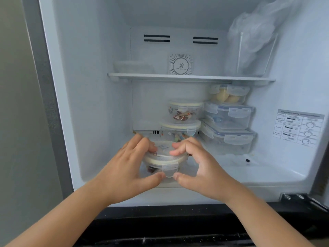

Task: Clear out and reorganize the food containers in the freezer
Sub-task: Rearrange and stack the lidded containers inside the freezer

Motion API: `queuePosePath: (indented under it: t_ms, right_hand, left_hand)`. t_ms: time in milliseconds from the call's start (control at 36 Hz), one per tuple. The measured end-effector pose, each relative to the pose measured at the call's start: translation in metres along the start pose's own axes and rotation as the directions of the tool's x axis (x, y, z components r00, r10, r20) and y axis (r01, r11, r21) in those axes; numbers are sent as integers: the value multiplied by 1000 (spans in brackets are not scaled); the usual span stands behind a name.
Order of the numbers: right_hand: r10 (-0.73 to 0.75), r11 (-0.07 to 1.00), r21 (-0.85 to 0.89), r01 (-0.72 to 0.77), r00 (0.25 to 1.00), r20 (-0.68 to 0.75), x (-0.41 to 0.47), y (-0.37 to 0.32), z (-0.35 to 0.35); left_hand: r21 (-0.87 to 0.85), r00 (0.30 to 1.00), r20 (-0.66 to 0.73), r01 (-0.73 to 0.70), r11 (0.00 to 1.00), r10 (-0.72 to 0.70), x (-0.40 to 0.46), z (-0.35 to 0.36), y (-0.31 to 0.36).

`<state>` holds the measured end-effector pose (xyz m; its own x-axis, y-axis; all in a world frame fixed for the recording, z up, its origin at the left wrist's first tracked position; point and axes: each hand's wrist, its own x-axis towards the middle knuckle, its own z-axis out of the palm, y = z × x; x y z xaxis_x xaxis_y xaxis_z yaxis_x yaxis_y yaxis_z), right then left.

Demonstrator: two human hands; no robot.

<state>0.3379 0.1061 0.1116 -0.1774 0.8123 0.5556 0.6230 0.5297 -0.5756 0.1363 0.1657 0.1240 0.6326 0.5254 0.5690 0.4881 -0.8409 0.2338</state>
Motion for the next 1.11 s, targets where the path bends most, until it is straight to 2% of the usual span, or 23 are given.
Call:
queuePosePath:
  t_ms: [194,361,500,583,778,889,972,1056,1111]
  right_hand:
    - [-4,1000,22,4,1000,10,-5,0,2]
    - [9,1000,8,-9,1000,7,-7,-1,1]
    - [46,999,-22,-47,999,-24,-3,3,-1]
    - [97,995,-21,-97,995,-13,1,6,-4]
    - [119,993,7,-118,992,-41,10,11,-9]
    - [49,999,29,-45,988,-150,20,10,-16]
    - [50,991,131,-14,961,-274,35,4,-26]
    - [81,975,223,9,916,-393,53,0,-39]
    - [114,963,269,11,889,-444,63,0,-45]
  left_hand:
    - [-69,1000,-7,-18,997,17,-4,-3,-5]
    - [-221,997,17,80,972,-78,-2,-5,-13]
    - [-359,974,144,218,907,-177,1,-2,-14]
    - [-413,965,165,254,875,-202,3,0,-11]
    - [-422,966,67,256,870,-252,16,9,-5]
    - [-406,970,-65,190,894,-236,32,3,0]
    - [-460,960,-179,112,881,-215,51,-6,9]
    - [-572,925,-263,80,816,-275,77,-9,14]
    - [-662,906,-254,93,744,-339,95,-9,15]
